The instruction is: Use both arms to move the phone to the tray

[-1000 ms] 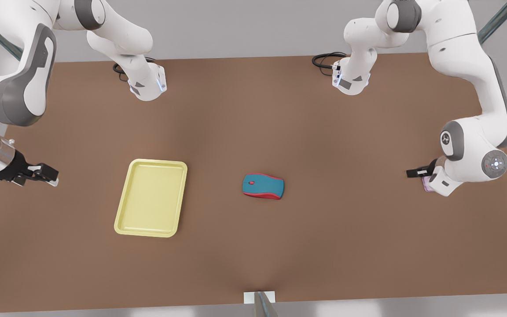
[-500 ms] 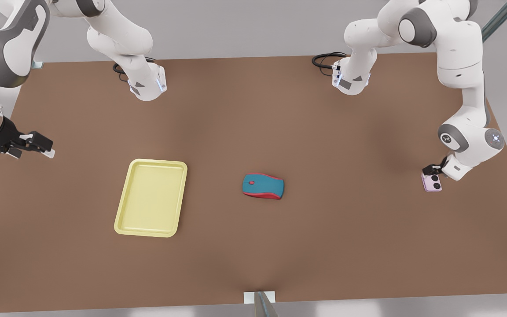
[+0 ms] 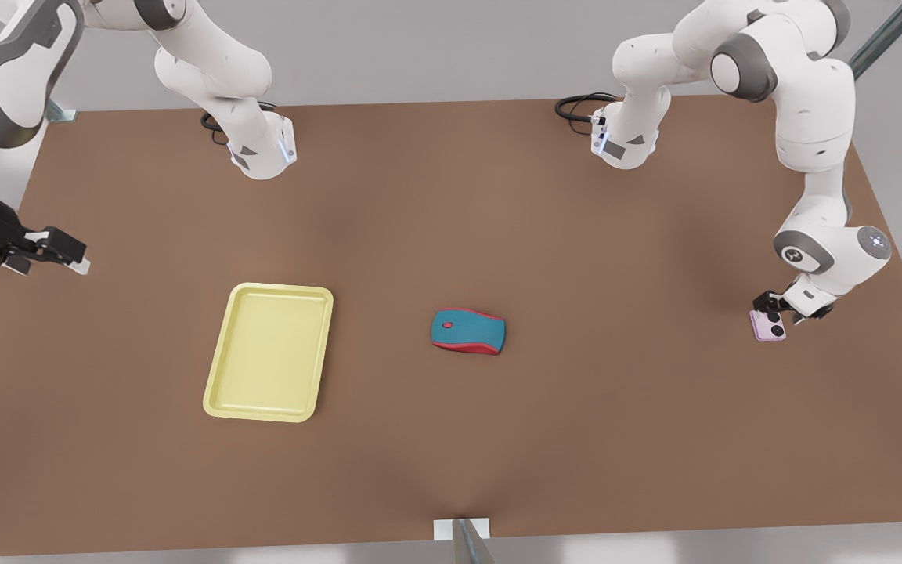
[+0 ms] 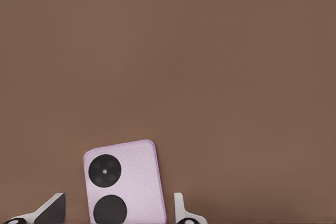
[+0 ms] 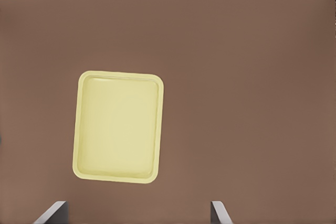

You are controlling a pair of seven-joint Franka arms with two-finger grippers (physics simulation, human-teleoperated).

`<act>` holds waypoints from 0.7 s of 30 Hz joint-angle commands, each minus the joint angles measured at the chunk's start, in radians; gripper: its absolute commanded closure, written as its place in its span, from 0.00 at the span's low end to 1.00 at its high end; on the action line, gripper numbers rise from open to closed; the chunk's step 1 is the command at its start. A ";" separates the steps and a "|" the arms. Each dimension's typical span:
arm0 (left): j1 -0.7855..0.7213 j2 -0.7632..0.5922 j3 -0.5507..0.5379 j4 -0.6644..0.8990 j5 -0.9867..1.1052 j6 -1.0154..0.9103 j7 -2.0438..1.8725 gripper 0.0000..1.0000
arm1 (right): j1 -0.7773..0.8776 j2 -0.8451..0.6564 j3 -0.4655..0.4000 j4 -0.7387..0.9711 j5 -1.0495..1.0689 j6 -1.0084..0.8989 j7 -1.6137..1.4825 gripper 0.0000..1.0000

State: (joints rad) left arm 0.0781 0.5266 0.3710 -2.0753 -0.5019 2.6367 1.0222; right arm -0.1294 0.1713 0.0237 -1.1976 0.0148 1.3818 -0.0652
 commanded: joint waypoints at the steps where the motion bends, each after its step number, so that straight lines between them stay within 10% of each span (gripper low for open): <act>1: 0.000 0.006 0.000 0.004 -0.023 0.016 0.286 0.00 | 0.001 -0.001 -0.001 0.004 0.001 -0.006 -0.002 0.00; 21: -0.001 0.050 -0.003 0.015 -0.118 0.040 0.072 0.00 | 0.004 -0.001 0.007 0.006 0.002 -0.004 -0.001 0.00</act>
State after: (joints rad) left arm 0.0766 0.5766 0.3679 -2.0605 -0.6159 2.6673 1.1454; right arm -0.1260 0.1714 0.0303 -1.1924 0.0161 1.3776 -0.0664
